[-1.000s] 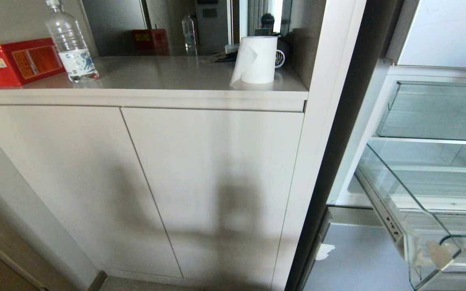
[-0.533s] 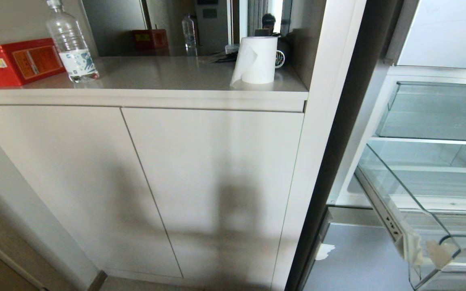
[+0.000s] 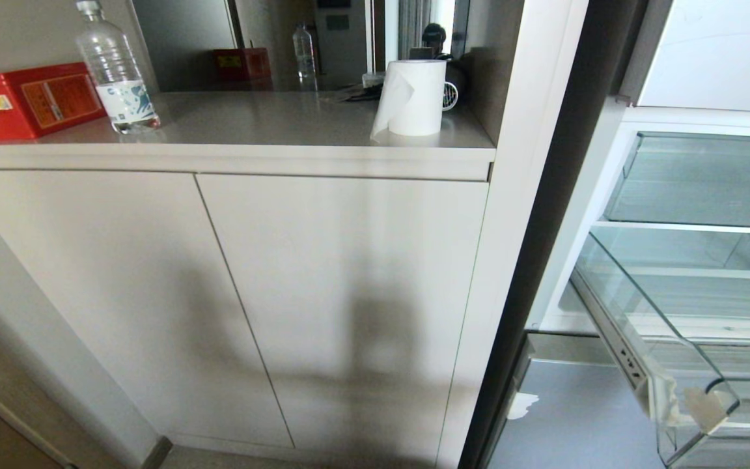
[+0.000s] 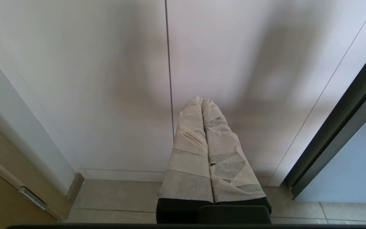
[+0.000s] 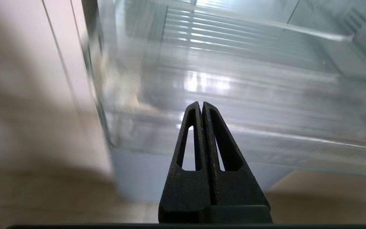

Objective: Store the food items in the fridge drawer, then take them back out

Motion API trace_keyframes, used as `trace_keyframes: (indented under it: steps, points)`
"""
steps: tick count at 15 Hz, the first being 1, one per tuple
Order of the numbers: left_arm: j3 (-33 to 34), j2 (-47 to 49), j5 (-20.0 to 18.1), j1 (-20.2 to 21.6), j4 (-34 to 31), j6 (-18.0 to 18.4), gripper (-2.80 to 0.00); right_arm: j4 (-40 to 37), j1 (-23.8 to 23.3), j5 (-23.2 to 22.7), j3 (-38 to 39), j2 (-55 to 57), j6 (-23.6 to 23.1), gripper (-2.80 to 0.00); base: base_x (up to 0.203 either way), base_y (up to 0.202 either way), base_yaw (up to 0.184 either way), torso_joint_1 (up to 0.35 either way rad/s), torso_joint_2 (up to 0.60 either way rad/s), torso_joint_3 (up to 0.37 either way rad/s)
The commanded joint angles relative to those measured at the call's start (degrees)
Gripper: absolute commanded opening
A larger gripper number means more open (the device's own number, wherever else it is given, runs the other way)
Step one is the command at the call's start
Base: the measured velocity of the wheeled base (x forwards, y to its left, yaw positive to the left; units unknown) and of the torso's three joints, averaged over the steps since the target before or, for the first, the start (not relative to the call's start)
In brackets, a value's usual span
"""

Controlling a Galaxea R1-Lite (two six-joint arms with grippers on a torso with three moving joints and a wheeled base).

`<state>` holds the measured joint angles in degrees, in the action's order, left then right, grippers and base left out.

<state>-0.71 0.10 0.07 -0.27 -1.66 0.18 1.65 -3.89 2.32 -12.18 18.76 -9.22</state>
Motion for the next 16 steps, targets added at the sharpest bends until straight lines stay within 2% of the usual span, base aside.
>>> trace_keyframes:
  steps: [1, 3, 5, 6, 7, 8, 13, 16]
  points:
    - [0.0, 0.0, 0.0, 0.0, 0.0, 0.0, -2.8, 6.7, 1.6, 0.7, 9.7, -6.6, -1.7, -2.8, 0.0, 0.0, 0.0, 0.0, 0.0, 0.0]
    - [0.0, 0.0, 0.0, 0.0, 0.0, 0.0, -2.8, 5.3, 2.6, 0.3, 12.6, -13.4, -2.7, -2.8, 0.0, 0.0, 0.0, 0.0, 0.0, 0.0]
    - [0.0, 0.0, 0.0, 0.0, 0.0, 0.0, -2.8, 3.0, 3.2, -2.6, 12.3, -19.1, -2.6, -2.8, 0.0, 0.0, 0.0, 0.0, 0.0, 0.0]
    - [0.0, 0.0, 0.0, 0.0, 0.0, 0.0, -2.8, -0.2, 3.4, -3.8, 12.3, -19.1, -0.9, -2.8, 0.0, 0.0, 0.0, 0.0, 0.0, 0.0]
    - [0.0, 0.0, 0.0, 0.0, 0.0, 0.0, -2.8, -2.3, 3.6, -4.4, 12.2, -18.9, 2.7, -2.8, 0.0, 0.0, 0.0, 0.0, 0.0, 0.0]
    - [0.0, 0.0, 0.0, 0.0, 0.0, 0.0, -2.8, -2.0, 3.6, -4.4, 12.2, -18.8, 3.9, -2.8, 0.0, 0.0, 0.0, 0.0, 0.0, 0.0]
    - [0.0, 0.0, 0.0, 0.0, 0.0, 0.0, -2.8, -1.8, 3.6, -2.9, 12.2, -18.8, 6.6, -2.8, 0.0, 0.0, 0.0, 0.0, 0.0, 0.0]
    - [0.0, 0.0, 0.0, 0.0, 0.0, 0.0, -2.8, -1.7, 3.6, -2.9, 12.2, -18.8, 6.5, -2.8, -0.002, 0.003, -0.136, 0.003, 0.0, 0.004]
